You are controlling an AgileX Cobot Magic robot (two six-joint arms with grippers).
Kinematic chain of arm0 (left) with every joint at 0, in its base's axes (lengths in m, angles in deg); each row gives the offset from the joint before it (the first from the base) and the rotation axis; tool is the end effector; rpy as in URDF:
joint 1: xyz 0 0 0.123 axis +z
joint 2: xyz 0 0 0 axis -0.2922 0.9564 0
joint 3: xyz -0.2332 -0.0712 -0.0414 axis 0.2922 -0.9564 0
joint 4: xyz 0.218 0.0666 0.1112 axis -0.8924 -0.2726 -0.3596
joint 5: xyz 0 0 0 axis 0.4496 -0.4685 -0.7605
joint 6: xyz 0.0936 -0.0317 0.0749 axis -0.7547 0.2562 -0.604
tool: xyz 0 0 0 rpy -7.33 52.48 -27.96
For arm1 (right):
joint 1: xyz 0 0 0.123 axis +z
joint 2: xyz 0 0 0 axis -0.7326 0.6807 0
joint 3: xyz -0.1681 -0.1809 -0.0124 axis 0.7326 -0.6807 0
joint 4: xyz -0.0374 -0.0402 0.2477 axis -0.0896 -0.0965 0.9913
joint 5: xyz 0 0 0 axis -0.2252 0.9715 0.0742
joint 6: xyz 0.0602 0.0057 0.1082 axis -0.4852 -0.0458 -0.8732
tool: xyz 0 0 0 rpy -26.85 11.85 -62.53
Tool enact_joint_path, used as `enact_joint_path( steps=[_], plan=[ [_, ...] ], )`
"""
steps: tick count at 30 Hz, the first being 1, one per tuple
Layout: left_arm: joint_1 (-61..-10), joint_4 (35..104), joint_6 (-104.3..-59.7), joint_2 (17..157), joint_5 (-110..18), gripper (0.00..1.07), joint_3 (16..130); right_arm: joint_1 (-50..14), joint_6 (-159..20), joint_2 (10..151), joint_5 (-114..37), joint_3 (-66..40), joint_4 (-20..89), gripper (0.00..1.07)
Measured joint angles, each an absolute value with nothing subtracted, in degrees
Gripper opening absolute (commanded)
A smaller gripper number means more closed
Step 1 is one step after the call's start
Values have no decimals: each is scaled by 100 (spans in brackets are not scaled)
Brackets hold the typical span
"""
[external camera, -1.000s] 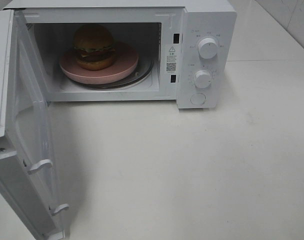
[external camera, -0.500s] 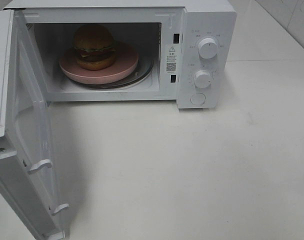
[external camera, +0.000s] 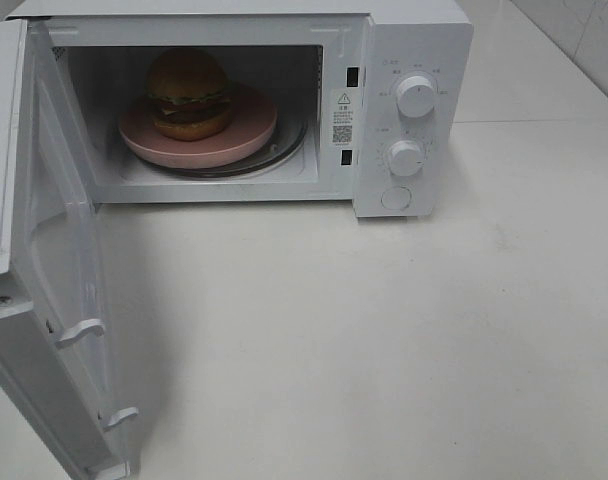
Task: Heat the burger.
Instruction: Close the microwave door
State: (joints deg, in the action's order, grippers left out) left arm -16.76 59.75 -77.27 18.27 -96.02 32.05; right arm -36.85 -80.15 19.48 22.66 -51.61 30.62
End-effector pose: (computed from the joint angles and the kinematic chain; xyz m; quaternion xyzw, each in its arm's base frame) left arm 0.0613 -0.0095 0.2677 -0.0061 0.8487 -0.0481 0.5267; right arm 0.0852 0.0086 0.2616 -0.0316 0.8708 0.0390 0.4892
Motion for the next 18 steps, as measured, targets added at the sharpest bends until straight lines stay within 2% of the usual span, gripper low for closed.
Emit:
enact_joint_path(
  steps=[8, 18],
  plan=[
    [-1676, 5969, -7727, 1827, -9602, 100, 3205, -4200, -7516, 1169, 2266, -5161, 3382, 76],
    [-1676, 5969, -7727, 1827, -9602, 100, 3205, -4257, -7419, 1163, 2272, -5161, 3463, 76]
  ],
)
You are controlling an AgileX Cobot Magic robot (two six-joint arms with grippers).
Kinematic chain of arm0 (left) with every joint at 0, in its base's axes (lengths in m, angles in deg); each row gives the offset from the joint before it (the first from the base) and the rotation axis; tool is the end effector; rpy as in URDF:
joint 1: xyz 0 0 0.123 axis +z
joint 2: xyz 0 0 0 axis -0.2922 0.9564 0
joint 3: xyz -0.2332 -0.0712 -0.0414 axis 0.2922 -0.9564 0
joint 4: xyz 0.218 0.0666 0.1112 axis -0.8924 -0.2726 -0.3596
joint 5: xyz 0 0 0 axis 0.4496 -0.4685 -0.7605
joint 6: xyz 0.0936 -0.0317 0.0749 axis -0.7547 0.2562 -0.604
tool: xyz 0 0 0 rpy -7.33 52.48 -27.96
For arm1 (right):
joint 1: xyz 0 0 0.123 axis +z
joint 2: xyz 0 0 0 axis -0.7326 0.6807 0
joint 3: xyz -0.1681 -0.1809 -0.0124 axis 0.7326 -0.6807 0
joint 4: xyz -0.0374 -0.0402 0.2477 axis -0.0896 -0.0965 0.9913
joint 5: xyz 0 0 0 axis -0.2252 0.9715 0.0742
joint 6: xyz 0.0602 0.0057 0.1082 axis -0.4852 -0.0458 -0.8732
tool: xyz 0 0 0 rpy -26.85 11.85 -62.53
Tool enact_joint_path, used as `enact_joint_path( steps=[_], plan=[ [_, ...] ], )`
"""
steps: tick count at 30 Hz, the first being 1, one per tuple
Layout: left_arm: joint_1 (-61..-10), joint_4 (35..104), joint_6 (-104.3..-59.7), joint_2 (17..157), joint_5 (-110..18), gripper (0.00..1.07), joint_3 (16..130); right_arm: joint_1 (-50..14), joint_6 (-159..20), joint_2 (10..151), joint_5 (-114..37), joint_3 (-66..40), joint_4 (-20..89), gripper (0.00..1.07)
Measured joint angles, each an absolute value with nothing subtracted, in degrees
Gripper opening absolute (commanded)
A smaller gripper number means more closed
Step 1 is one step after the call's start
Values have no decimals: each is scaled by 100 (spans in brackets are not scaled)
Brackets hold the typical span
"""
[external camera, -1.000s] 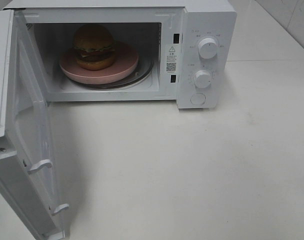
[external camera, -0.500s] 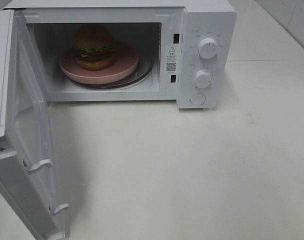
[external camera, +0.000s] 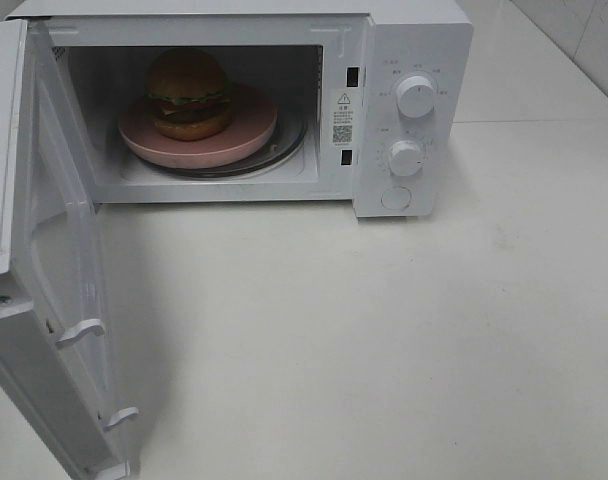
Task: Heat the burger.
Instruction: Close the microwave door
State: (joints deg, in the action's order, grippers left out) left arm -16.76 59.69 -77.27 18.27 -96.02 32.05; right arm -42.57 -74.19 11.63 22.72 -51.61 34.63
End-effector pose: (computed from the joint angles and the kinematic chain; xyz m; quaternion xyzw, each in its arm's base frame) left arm 0.0613 -0.0093 0.2677 -0.0062 0.8487 -0.0476 0.5267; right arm 0.0654 0.0059 0.2716 -0.0306 0.8359 0.0264 0.5474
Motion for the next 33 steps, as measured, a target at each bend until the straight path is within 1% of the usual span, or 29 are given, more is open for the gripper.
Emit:
enact_joint_path(
  steps=[33],
  plan=[
    [-1676, 5969, -7727, 1827, -9602, 100, 3205, -4257, -7419, 1163, 2272, -5161, 3463, 76]
  ],
)
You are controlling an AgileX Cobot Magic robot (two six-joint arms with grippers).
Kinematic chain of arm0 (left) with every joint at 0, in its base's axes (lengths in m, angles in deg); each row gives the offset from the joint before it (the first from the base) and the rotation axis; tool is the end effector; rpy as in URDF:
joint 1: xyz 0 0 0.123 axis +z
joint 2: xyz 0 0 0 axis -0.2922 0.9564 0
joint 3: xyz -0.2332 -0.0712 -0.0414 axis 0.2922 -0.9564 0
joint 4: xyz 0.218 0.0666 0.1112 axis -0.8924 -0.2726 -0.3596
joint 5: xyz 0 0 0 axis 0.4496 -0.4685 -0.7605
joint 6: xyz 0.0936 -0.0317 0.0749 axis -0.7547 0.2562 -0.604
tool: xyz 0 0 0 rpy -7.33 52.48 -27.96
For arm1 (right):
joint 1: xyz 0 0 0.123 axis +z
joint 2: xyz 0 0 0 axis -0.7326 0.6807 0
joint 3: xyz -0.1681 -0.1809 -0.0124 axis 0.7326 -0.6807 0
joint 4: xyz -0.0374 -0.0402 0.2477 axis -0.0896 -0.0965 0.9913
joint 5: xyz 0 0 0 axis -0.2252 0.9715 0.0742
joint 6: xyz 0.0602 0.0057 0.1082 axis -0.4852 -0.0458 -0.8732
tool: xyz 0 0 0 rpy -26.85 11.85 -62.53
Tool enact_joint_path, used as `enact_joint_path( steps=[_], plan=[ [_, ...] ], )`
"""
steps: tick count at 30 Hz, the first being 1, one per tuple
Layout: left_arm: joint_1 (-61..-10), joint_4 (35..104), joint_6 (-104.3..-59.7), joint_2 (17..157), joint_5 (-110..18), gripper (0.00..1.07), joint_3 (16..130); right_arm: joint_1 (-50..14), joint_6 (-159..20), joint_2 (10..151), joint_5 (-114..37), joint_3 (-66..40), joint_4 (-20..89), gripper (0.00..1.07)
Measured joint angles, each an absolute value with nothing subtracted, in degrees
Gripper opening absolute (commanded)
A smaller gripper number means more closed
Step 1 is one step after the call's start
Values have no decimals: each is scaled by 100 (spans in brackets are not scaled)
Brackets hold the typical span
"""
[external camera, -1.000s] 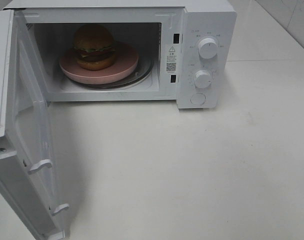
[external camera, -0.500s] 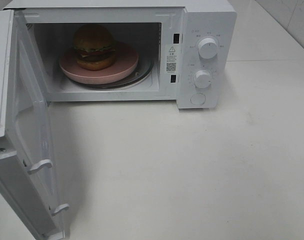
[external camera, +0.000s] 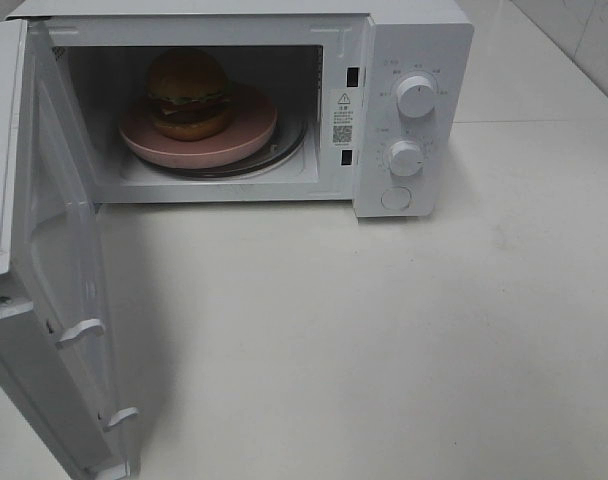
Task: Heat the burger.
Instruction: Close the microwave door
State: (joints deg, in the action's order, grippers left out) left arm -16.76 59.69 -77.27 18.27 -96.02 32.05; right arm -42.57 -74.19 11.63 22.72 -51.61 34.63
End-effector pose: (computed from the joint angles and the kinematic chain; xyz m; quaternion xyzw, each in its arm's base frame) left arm 0.0613 -0.0093 0.2677 -0.0062 0.8487 -0.0476 0.5267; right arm 0.0654 0.0059 0.2716 -0.0306 0.8359 0.0264 0.5474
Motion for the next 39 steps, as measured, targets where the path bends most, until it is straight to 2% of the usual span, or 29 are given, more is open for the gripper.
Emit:
enact_joint_path(
  steps=[11, 15, 20, 23, 24, 25, 26, 27, 28, 29, 30, 39],
  plan=[
    [-1676, 5980, -7733, 1827, -9602, 100, 3205, -4257, -7419, 1163, 2272, -5161, 3463, 76],
    [-1676, 6301, -8082, 1902, -9602, 98, 3210, -4257, -7419, 1163, 2272, -5161, 3463, 76],
    [-1676, 6341, -8163, 2223, -9476, 92, 3399, -4257, -7419, 1163, 2272, -5161, 3463, 76],
    [-1676, 6255, -8180, 2555, -9213, 82, 3566, -4257, -7419, 1163, 2272, -5161, 3463, 76],
    [-1676, 6164, -8186, 2784, -9087, 67, 3577, -4257, -7419, 1163, 2272, -5161, 3463, 76],
    [-1676, 6164, -8186, 2784, -9087, 67, 3577, -4257, -7419, 1163, 2272, -5161, 3463, 76],
    [-1676, 6095, -8186, 2910, -9035, 56, 3577, -4257, -7419, 1163, 2272, -5161, 3463, 76],
    [-1676, 5969, -8186, 3174, -8926, 35, 3577, -4257, -7419, 1163, 2272, -5161, 3463, 76],
    [-1676, 5969, -8186, 3174, -8926, 35, 3577, -4257, -7419, 1163, 2272, -5161, 3463, 76],
    [-1676, 5860, -8186, 3386, -8777, 10, 3577, -4257, -7419, 1163, 2272, -5161, 3463, 76],
    [-1676, 5814, -8186, 3495, -8703, 0, 3577, -4257, -7419, 1163, 2272, -5161, 3463, 76],
    [-1676, 5734, -8226, 4486, -8159, 0, 3577, -4257, -7419, 1163, 2272, -5161, 3463, 76]
  ],
)
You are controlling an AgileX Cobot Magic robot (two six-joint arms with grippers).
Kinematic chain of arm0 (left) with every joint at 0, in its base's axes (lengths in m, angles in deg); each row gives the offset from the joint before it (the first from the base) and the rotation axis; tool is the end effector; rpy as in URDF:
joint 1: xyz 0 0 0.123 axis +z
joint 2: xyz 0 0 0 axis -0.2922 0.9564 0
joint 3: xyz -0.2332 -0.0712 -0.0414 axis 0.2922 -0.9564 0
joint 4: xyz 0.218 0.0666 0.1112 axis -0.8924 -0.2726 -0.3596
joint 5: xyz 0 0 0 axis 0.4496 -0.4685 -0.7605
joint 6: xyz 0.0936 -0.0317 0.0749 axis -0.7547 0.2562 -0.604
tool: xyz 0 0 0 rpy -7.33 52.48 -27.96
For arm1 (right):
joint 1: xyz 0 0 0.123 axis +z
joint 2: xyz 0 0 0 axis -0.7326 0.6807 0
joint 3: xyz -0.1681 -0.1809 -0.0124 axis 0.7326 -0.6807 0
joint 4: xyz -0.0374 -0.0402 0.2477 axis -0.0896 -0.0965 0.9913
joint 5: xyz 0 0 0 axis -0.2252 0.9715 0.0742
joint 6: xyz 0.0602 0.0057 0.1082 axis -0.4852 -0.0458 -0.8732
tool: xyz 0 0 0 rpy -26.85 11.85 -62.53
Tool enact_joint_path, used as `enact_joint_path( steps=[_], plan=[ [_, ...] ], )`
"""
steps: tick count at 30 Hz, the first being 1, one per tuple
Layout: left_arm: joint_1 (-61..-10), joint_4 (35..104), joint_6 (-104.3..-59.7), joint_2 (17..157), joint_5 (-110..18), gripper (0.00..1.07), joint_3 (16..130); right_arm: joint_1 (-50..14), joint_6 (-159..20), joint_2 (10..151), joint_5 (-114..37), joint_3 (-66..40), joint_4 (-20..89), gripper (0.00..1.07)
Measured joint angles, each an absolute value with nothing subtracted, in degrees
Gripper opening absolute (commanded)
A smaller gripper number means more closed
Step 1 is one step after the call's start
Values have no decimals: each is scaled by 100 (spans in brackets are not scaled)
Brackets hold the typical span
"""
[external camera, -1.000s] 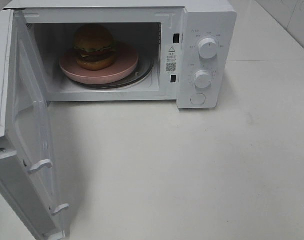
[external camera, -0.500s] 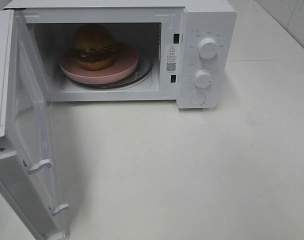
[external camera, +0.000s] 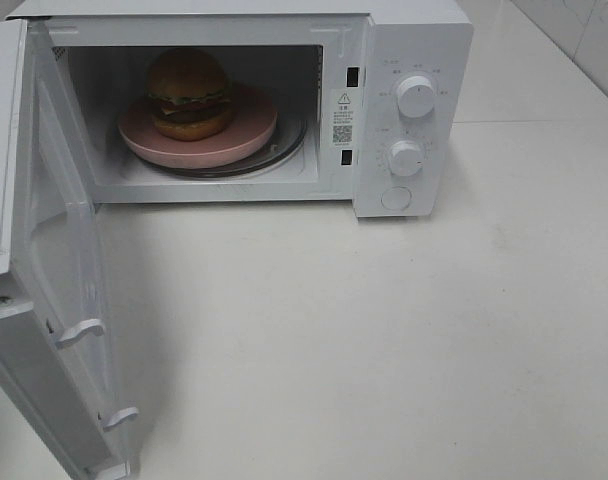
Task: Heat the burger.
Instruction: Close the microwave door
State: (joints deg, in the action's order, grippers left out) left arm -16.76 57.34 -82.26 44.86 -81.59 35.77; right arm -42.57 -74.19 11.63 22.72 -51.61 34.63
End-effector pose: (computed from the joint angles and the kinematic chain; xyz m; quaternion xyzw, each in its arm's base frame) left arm 0.1424 -0.0037 0.2688 0.0232 0.8855 -0.0057 0.4639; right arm 0.0654 0.0059 0.2716 -0.0306 0.8359 0.0264 0.5474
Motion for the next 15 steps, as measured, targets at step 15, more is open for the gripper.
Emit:
enact_joint_path(
  steps=[15],
  plan=[
    [-1676, 5808, -8226, 6205, -5162, 0, 2815, -4257, -7419, 1163, 2272, -5161, 3463, 76]
  ],
)
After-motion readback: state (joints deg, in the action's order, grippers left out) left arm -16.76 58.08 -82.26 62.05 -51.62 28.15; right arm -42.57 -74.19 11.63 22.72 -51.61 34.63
